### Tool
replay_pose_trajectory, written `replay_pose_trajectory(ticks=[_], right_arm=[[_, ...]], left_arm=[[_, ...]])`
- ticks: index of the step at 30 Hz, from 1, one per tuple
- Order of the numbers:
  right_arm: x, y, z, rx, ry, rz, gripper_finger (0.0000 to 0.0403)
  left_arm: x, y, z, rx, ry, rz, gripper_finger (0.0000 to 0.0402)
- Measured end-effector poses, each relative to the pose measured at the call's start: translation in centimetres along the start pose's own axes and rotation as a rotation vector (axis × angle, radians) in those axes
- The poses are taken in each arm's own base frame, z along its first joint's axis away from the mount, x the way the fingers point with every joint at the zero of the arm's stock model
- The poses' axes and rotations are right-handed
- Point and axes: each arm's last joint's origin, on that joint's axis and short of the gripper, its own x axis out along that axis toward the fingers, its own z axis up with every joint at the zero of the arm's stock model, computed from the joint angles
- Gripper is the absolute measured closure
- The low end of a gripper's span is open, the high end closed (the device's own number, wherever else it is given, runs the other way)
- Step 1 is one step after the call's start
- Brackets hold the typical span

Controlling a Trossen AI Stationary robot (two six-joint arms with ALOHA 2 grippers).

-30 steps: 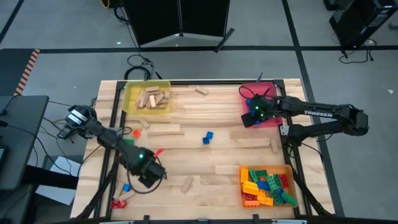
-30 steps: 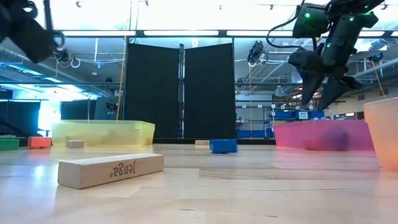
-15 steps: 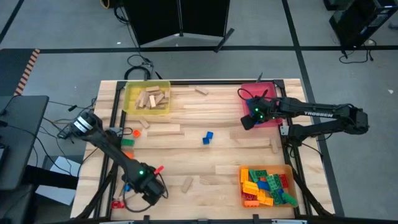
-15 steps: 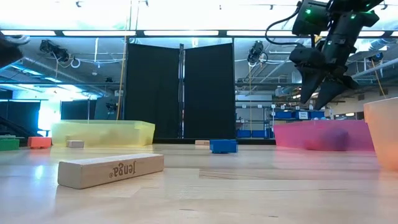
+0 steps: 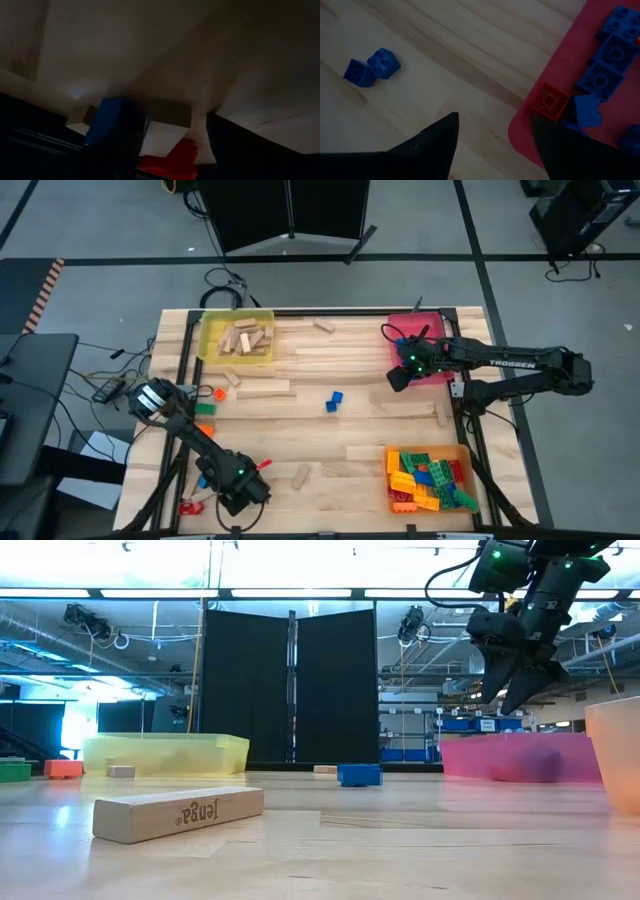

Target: Sort blocks by size

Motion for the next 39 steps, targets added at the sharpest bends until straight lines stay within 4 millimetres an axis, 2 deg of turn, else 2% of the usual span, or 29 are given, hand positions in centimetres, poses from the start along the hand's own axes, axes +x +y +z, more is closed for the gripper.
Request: replay_pose_trajectory(ticks=[6,14,21,26,31,35,39], right_arm=[[0.0,0.0,0.0,-0.006,-0.001,0.0,0.0144],[0.0,0.2,0.3,-0.018,-0.032,0.024,0.0144],[0.0,0.3,0.4,-0.063,-0.043,0.031,0.0146],[0.0,0.3,0.4,-0.093,-0.043,0.031,0.0145],[0.0,0.4,0.5,-0.145,-0.055,0.038,0.0148],[0.0,0.4,0.5,-0.19,-0.057,0.037,0.0147],[0.0,0.4,0.5,-0.227,-0.057,0.037,0.0146]], left_arm=[[0.2,-0.1,0.1,0.067,0.016,0.003,0.0185],[0.3,-0.2,0.2,0.096,0.013,-0.002,0.0294],[-1.0,-0.5,0.9,0.037,-0.04,-0.015,0.0297],[-4.4,-1.8,1.9,0.005,-0.177,-0.066,0.0297],[-9.4,-2.2,3.2,-0.072,-0.326,-0.105,0.0297],[-14.0,-1.7,5.0,-0.154,-0.489,-0.147,0.0297],[-18.0,0.0,7.2,-0.22,-0.604,-0.151,0.0297]])
